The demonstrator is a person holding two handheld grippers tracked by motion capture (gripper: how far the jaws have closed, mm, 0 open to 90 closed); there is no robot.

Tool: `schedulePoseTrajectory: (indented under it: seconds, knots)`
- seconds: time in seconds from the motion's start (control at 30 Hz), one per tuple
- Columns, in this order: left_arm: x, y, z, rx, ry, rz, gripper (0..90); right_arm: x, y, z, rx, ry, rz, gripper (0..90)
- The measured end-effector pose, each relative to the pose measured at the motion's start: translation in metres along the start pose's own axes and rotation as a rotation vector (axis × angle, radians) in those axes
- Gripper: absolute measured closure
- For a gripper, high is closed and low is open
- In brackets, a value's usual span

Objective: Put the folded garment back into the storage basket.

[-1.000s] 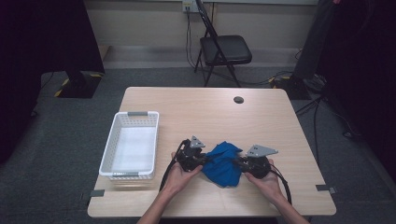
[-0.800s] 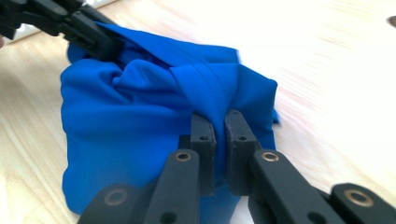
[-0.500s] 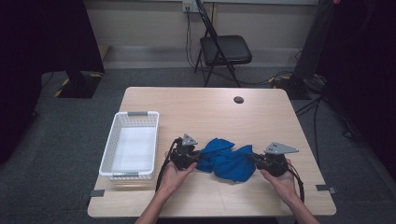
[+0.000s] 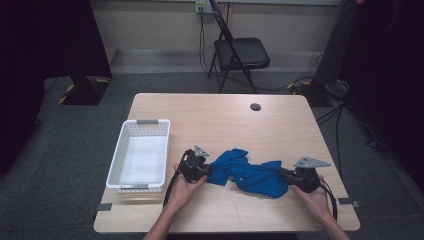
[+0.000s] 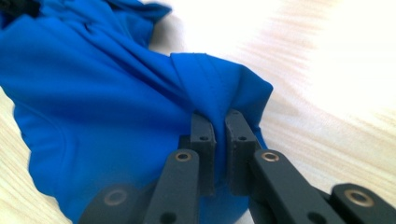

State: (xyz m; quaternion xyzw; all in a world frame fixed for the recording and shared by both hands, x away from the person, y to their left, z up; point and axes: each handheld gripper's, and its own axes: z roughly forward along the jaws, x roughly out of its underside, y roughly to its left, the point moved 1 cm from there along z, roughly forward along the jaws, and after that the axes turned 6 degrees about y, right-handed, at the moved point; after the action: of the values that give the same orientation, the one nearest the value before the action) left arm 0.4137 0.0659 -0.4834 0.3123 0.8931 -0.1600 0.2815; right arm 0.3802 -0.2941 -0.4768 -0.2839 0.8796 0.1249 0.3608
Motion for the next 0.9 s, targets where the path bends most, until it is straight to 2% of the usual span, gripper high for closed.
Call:
schedulePoseTrajectory:
  seconds: [0.13,0.23,0.3,0.37,0.47,0.53,0.6,0.63,0.73,0.77,0.83,0.9]
  knots:
    - [0.003,0.001,0.003,0.002,0.016,-0.009,79.0,0.003,0.0,0.006,0.004,0.036,-0.009,82.5]
    - [0.003,-0.001,0.001,0.009,0.011,0.009,74.7,0.006,0.001,0.007,-0.009,0.046,-0.009,76.5]
    - [0.002,-0.002,-0.002,0.017,-0.013,0.016,71.3,0.005,0.002,0.005,-0.015,0.031,-0.006,69.2]
    - [0.0,-0.004,-0.007,0.031,-0.043,0.015,64.3,0.002,0.003,-0.002,-0.017,-0.009,-0.005,60.6]
    - [-0.004,-0.009,-0.013,0.043,-0.092,0.029,62.9,0.0,0.005,-0.006,-0.025,-0.038,-0.002,56.7]
    - [-0.007,-0.012,-0.015,0.052,-0.115,0.043,60.9,0.0,0.011,-0.011,-0.023,-0.053,-0.018,53.5]
    - [-0.009,-0.017,-0.015,0.065,-0.139,0.055,60.4,0.001,0.016,-0.015,-0.033,-0.068,-0.034,53.0]
    - [-0.011,-0.021,-0.014,0.09,-0.147,0.059,60.0,0.001,0.019,-0.017,-0.044,-0.078,-0.039,52.9]
    - [-0.015,-0.03,-0.01,0.117,-0.146,0.078,60.0,0.002,0.03,-0.018,-0.091,-0.084,-0.079,56.0]
    - [-0.016,-0.033,-0.008,0.131,-0.141,0.088,60.0,0.002,0.036,-0.016,-0.122,-0.077,-0.104,58.3]
    - [-0.017,-0.04,-0.004,0.143,-0.134,0.114,59.5,0.001,0.039,-0.014,-0.13,-0.073,-0.115,59.0]
    - [-0.018,-0.044,-0.002,0.159,-0.138,0.126,57.4,0.002,0.045,-0.011,-0.158,-0.064,-0.132,60.6]
